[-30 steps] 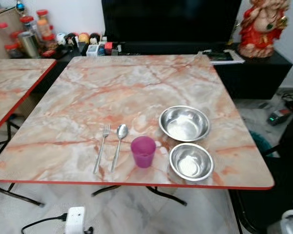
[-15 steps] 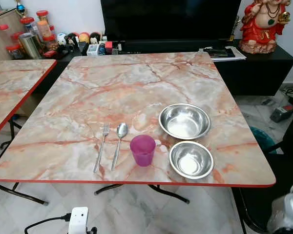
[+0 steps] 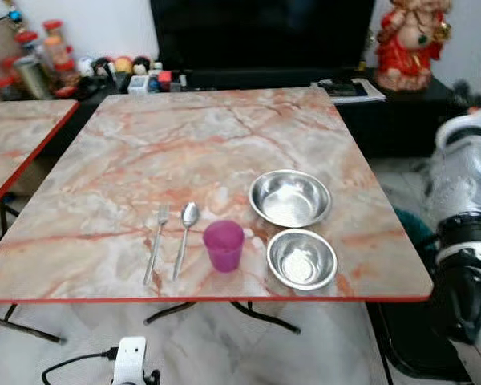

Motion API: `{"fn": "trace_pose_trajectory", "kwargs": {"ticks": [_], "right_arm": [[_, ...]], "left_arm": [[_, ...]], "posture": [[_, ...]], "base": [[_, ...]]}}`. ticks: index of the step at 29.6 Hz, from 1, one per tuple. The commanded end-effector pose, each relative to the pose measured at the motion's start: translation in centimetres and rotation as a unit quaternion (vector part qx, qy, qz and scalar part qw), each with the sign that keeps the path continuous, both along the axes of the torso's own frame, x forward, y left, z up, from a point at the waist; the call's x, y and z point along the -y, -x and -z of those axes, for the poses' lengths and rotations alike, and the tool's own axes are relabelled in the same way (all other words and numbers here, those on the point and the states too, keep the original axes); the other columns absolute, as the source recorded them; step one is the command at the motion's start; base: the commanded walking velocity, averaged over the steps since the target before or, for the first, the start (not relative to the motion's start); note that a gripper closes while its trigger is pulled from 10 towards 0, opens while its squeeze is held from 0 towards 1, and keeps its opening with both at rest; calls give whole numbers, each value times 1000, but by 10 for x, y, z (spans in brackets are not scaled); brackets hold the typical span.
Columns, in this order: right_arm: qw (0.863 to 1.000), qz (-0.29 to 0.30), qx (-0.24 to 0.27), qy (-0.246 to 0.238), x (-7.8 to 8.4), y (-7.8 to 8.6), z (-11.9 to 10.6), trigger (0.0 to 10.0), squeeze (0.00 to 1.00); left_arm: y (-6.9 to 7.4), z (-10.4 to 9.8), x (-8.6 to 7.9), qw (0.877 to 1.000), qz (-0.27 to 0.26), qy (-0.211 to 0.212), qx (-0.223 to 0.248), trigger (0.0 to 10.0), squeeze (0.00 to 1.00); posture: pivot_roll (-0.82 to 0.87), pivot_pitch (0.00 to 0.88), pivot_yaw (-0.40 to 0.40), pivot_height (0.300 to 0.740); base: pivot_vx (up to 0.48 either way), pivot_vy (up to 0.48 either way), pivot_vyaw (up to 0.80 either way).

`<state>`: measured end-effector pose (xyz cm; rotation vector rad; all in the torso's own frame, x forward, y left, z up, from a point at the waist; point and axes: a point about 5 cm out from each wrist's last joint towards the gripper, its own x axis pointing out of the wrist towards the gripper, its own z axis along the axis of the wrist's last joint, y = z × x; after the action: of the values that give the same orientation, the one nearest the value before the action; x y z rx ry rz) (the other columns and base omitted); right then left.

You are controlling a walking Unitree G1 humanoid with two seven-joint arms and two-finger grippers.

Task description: Setting the table

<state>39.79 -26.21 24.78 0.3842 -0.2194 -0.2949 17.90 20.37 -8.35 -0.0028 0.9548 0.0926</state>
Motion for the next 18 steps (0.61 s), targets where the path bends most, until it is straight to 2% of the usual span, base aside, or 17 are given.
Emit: {"fn": "trace_pose_trajectory", "kwargs": {"ticks": [1, 2, 3, 4, 7, 8, 9, 10, 13, 18], "right_arm": [[1000, -20, -24, -2, -9, -5, 7, 10000, 0], [999, -43, -31, -5, -17, -9, 2, 10000, 0], [999, -43, -31, -5, -17, -9, 2, 10000, 0], [996, -65, -59, -1, -25, -13, 5, 10000, 0], [994, -84, -77, 2, -32, -15, 8, 10000, 0], [991, -95, -91, 10, -37, -17, 10, 10000, 55], [991, -95, -91, 10, -37, -17, 10, 10000, 55], [987, -112, -115, 16, -44, -18, 14, 10000, 1000], [980, -130, -150, 17, -50, -20, 19, 10000, 1000], [974, -139, -178, 15, -54, -19, 27, 10000, 1000]], "left_arm": [[3, 1, -3, 1000, -11, -3, -10, 10000, 0], [4, 1, -3, 1000, -11, -3, -10, 10000, 0], [4, 1, -3, 1000, -11, -3, -10, 10000, 0], [4, 2, -3, 1000, -10, -3, -11, 10000, 0], [4, 2, -3, 1000, -9, -3, -11, 10000, 0], [4, 1, -3, 1000, -9, -3, -10, 10000, 0], [4, 1, -3, 1000, -9, -3, -10, 10000, 0], [3, 1, -4, 1000, -9, -3, -9, 10000, 0], [2, 0, -4, 1000, -9, -3, -8, 10000, 0], [0, 0, -4, 1000, -7, -3, -8, 10000, 0]], "posture": [[-89, 0, 36, 740], [-87, 0, 35, 740], [-87, 0, 35, 740], [-83, 0, 34, 740], [-81, 0, 34, 740], [-81, 0, 34, 740], [-81, 0, 34, 740], [-79, 0, 34, 740], [-79, 0, 36, 740], [-85, 0, 39, 740]], "base": [[0, 0, 0], [0, 0, 0], [0, 0, 0], [0, 0, 0], [0, 0, 0], [0, 0, 0], [0, 0, 0], [0, 0, 0], [0, 0, 0], [0, 0, 0]]}}
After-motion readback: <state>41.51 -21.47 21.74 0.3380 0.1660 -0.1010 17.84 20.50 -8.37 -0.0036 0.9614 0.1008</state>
